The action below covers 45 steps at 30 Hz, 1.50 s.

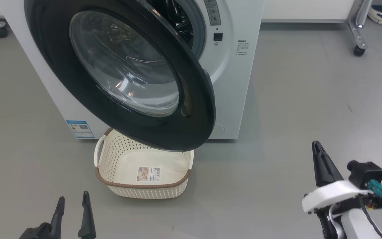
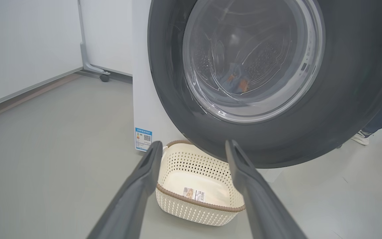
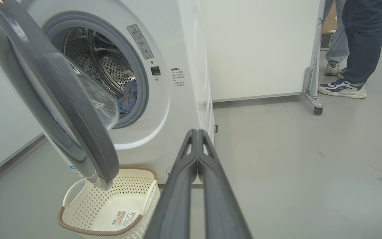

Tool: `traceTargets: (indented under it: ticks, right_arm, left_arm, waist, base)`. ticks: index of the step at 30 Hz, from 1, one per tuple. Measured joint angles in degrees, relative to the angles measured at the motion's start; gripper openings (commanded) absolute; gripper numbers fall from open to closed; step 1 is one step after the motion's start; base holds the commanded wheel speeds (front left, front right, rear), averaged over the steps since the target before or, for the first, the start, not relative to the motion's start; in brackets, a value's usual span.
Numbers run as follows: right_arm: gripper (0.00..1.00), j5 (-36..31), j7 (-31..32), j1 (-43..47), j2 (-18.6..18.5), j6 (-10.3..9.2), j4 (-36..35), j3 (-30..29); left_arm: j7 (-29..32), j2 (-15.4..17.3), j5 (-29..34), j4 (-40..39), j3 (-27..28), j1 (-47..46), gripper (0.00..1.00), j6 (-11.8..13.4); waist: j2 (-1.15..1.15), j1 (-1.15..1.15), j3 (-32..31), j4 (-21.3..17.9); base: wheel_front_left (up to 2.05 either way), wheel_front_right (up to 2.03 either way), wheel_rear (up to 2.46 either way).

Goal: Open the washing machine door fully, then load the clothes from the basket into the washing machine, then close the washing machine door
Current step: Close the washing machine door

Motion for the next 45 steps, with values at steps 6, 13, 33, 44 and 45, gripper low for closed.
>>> traceTargets:
  ticks: [6,13,33,44,45]
  right_arm:
    - [0.0,-0.13,0.0,-6.38,0.07,0.0,-2.44,2.19]
    - [0.0,-0.27,-0.01,-15.25,0.1,0.0,-10.07,7.7]
    - [0.0,1.18,0.0,-15.66,-3.9,0.01,0.38,28.29]
    - [0.0,2.07,0.0,-16.95,-4.65,0.01,3.67,26.09]
    - [0.0,2.26,0.0,-17.18,-4.64,0.01,3.91,25.95]
  left_arm:
    - [0.0,-0.4,-0.01,0.0,-0.19,-0.01,1.0,-0.24]
    - [0.0,-1.01,-0.01,0.11,-1.89,-0.06,1.0,-0.8]
    - [0.0,-1.15,-4.13,-0.36,-6.25,-0.19,1.0,-1.76]
    - [0.0,-1.16,-5.26,-1.42,-7.89,-0.21,1.0,-1.49]
    - [0.0,-1.15,-5.43,-1.47,-7.89,-0.21,1.0,-1.35]
  waist:
    - [0.0,0.0,-0.07,1.5]
    - [0.0,0.0,-0.13,4.34]
    - [0.0,0.0,0.5,14.03]
    - [0.0,0.0,1.76,15.99]
    - [0.0,0.0,1.92,16.16]
  base:
    - [0.0,0.0,0.0]
    - [0.0,0.0,0.0]
    - [0.0,0.0,0.0]
    - [0.0,0.0,0.0]
    - [0.0,0.0,0.0]
